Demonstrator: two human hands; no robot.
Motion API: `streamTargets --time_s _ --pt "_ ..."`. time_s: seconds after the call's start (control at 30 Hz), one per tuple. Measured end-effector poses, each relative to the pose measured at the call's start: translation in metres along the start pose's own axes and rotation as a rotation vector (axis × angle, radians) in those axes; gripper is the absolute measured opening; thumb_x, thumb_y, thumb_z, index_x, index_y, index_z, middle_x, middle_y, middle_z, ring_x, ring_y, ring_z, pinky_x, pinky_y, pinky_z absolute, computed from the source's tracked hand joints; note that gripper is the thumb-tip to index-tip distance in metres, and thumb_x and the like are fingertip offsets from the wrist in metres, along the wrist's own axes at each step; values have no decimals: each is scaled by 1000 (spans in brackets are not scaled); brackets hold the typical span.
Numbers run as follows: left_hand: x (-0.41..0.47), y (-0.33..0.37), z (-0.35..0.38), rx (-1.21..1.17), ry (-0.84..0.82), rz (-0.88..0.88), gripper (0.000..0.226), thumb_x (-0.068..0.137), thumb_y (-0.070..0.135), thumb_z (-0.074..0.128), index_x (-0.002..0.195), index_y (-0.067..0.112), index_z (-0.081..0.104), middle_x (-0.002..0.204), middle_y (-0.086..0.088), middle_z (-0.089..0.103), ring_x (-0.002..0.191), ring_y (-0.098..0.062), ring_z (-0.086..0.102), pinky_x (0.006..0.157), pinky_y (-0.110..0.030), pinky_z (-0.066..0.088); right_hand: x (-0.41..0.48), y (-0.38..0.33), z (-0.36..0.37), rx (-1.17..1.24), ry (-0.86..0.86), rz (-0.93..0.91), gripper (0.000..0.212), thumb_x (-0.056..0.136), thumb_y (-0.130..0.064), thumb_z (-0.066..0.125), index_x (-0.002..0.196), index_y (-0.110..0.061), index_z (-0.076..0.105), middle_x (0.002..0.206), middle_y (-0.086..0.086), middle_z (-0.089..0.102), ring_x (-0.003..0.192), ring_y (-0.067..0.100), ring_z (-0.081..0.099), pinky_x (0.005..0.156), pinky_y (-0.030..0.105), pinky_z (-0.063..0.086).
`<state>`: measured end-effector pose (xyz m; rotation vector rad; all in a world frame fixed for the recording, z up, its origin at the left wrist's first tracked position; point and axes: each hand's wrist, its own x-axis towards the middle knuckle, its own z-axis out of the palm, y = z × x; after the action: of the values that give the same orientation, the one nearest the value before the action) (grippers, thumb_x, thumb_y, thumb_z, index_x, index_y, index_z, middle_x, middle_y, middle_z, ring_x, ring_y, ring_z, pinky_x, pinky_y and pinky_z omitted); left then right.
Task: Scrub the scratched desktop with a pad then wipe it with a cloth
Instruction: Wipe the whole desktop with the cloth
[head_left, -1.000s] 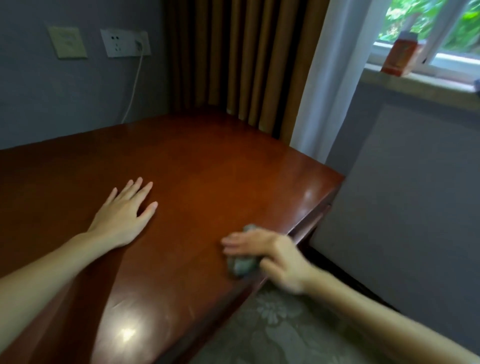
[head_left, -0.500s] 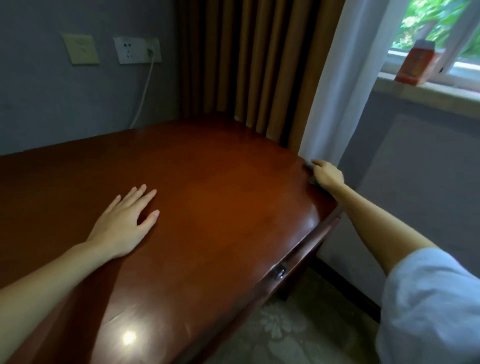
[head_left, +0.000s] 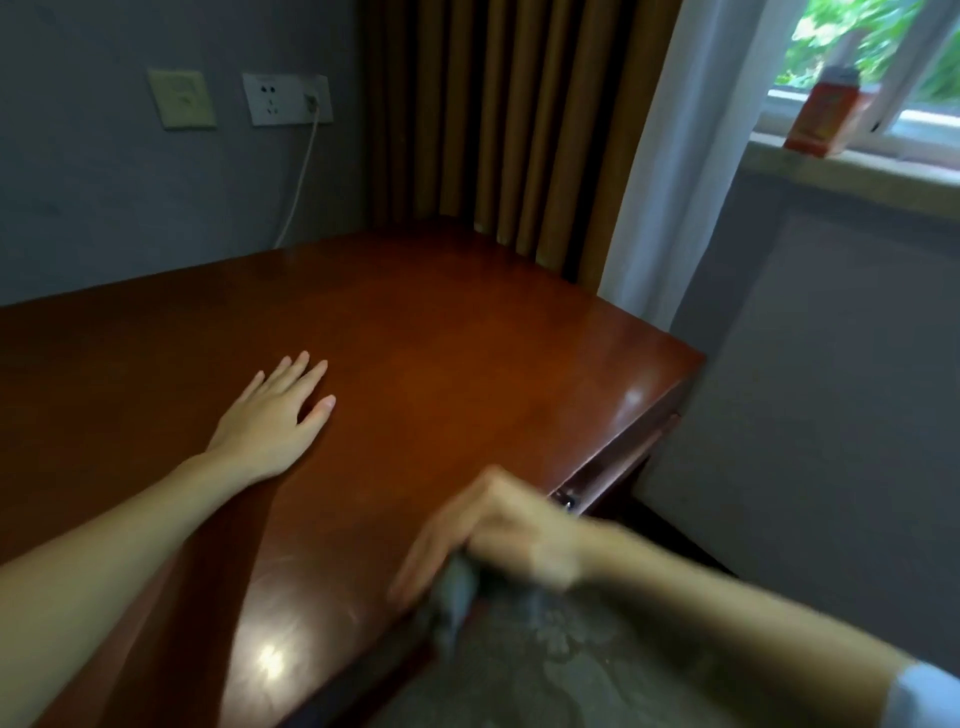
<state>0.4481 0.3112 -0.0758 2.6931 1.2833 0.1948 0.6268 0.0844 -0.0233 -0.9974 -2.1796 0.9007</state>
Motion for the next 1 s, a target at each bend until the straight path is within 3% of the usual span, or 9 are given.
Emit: streamTargets --time_s 0.1,0.17,0.2,0.27,0.33,0.53,0.73,0.83,1.0 --pt "0 0 1 1 4 9 59 99 50 21 153 28 9 160 3 2 147 -12 -1 120 -33 1 2 27 -96 -106 524 150 43 82 -1 33 109 -1 67 109 15 68 96 19 68 87 36 53" --pt "1 0 1 4 7 3 59 99 50 20 153 29 9 160 4 1 147 -11 -1 119 -32 1 -4 69 -159 -305 826 409 45 86 -4 32 114 -13 65 105 10 70 71 8 67 68 23 53" --pt "1 0 2 2 14 1 59 99 50 20 153 29 9 160 4 1 147 -11 -1 119 -31 0 -12 94 -183 -364 916 575 45 89 -6 31 119 -17 62 105 11 69 65 12 65 62 26 52" --pt "2 -1 2 -10 27 3 57 100 50 20 153 31 9 160 6 2 147 -9 -1 119 -30 0 -25 143 -211 -355 1018 914 43 94 -7 33 130 -17 55 114 10 65 76 22 64 67 27 48" --pt "3 -2 3 -35 49 2 55 100 47 22 152 31 11 160 7 4 147 -8 0 119 -29 1 -34 176 -213 -360 1045 1114 41 93 -5 44 132 -15 53 118 7 62 81 22 57 69 27 42" --pt "5 -5 4 -74 85 -14 54 103 38 23 153 23 9 160 10 6 146 -3 2 119 -25 3 34 208 -200 -410 780 1001 50 90 -3 48 136 -23 50 132 4 57 101 25 63 80 33 54" --pt "1 -2 3 -113 130 -70 50 104 23 25 153 16 17 160 3 11 147 -10 6 119 -26 5 90 142 -99 -460 259 474 54 88 3 33 130 -19 58 143 -2 48 137 12 38 113 34 31" --pt "-6 -2 1 -112 130 -148 50 103 19 26 152 14 20 160 -1 13 148 -15 9 120 -29 9 73 83 -38 -348 55 276 55 82 0 33 128 -14 60 141 0 50 137 9 38 117 37 25" --pt "-20 5 -1 -120 117 -174 49 104 19 24 152 13 18 160 -2 11 148 -15 7 121 -30 7 34 -4 52 9 -257 -19 41 75 20 42 103 8 70 116 20 66 117 26 59 102 46 43"
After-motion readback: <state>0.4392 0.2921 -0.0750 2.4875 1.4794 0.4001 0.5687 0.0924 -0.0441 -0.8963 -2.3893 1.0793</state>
